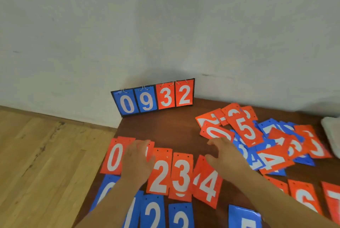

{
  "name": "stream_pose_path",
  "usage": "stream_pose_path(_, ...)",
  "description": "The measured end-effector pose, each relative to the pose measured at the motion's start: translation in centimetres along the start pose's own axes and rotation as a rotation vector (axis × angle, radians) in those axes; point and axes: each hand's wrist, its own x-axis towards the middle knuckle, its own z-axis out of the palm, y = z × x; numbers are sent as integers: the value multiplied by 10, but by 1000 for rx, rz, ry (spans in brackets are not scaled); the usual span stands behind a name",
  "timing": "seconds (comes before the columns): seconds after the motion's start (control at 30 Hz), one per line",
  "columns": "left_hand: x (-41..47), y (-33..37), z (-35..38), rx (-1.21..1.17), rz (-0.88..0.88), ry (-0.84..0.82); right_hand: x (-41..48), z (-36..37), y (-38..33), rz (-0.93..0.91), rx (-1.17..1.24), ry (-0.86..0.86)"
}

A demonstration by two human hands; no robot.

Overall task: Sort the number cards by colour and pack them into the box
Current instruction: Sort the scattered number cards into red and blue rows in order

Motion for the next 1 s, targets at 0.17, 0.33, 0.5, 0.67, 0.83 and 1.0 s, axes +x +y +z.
stream_pose_path(0.17, -27, 113, 15, -27, 205, 8, -50, -58, 95, 14, 54, 145)
stream_pose_path(0.33, -74, 234, 34, -26, 283, 34, -112, -125, 202, 36, 75, 244)
stream_pose_path(0.5, -108, 316, 58, -48, 357, 35, -157, -184, 282, 63, 121, 376)
stream_pose_path(0.67, -127, 343, 69, -41, 336, 5, -159, -196, 300, 43, 125, 300)
stream_pose_path(0.83, -119, 330, 77, -4, 251, -56, -126, -174, 293, 2, 150, 186)
stream_pose_path(1.0, -81, 311, 85, 17, 191, -95, -81, -157, 290, 27, 136, 120)
